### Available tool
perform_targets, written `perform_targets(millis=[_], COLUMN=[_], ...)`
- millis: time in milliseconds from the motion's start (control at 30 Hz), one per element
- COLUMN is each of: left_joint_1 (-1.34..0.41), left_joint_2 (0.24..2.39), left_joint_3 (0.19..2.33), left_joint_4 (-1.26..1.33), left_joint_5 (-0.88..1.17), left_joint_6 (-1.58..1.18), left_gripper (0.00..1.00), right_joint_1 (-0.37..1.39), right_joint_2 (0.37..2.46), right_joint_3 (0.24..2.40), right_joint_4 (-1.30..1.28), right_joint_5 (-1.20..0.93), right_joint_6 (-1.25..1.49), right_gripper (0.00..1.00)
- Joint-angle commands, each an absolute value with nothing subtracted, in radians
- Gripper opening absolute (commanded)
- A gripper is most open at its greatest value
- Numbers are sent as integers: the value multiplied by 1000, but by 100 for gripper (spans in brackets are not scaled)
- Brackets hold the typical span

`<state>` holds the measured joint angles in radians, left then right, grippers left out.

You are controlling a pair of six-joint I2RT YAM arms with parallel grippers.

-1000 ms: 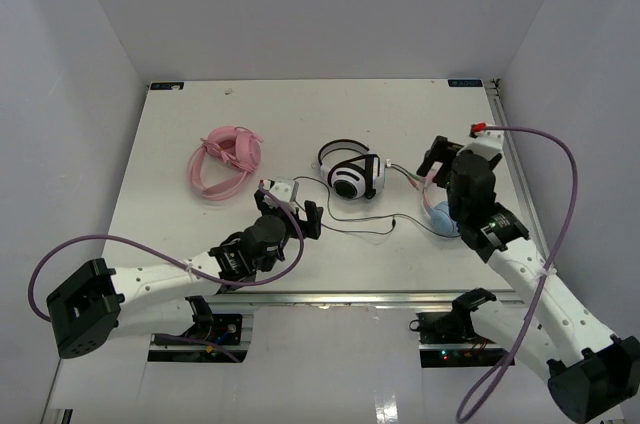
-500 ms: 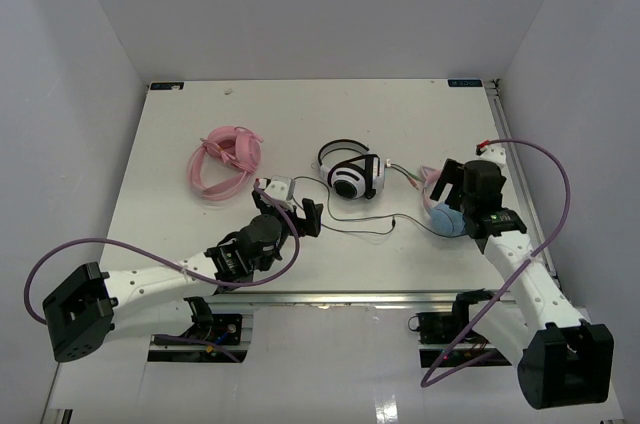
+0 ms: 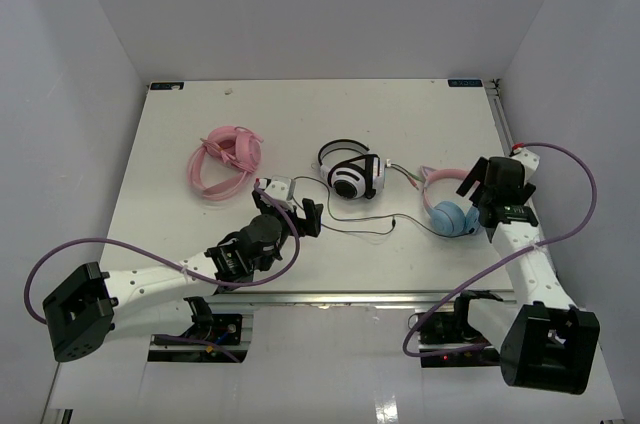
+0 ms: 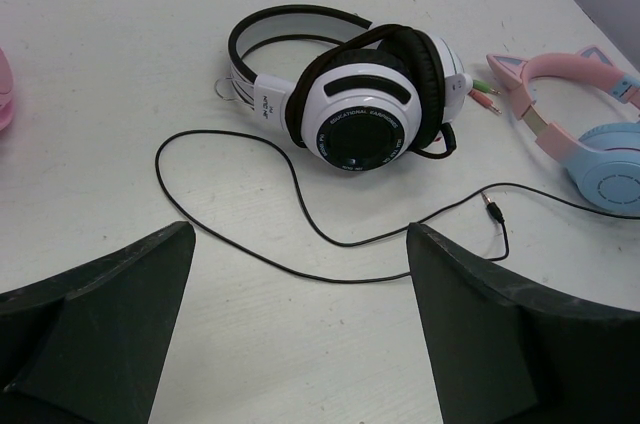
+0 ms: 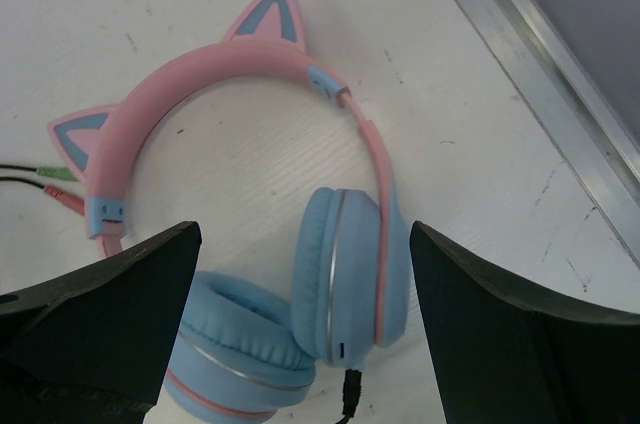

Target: Wrap the headphones

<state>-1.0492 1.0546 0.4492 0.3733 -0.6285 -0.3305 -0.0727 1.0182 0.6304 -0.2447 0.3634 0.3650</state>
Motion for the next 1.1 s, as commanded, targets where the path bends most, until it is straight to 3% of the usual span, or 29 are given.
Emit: perform_targets(millis=[0,567,867,1067], left_joint_1=[-1051,-1051,-1051,-1051], left_joint_2=[1029,971,979,971], left_joint_3=[472,451,453,437], left_joint_4=[375,377,377,400], left_joint_5=[-622,-631,-644,-622], left_joint_6=[-337,-338,-336,-325], left_gripper=[98,98,98,97], right_joint_1=[-119,-122,-123,-123], right_joint_2=[1061,1190,1191,1138], right_joint_3=[684,545,528,557], right_joint_4=[-224,-212,-212,-212], right_joint_5=[268,305,299,305], right_joint_6=[359,491,472,423], right_gripper=[92,100,70,27])
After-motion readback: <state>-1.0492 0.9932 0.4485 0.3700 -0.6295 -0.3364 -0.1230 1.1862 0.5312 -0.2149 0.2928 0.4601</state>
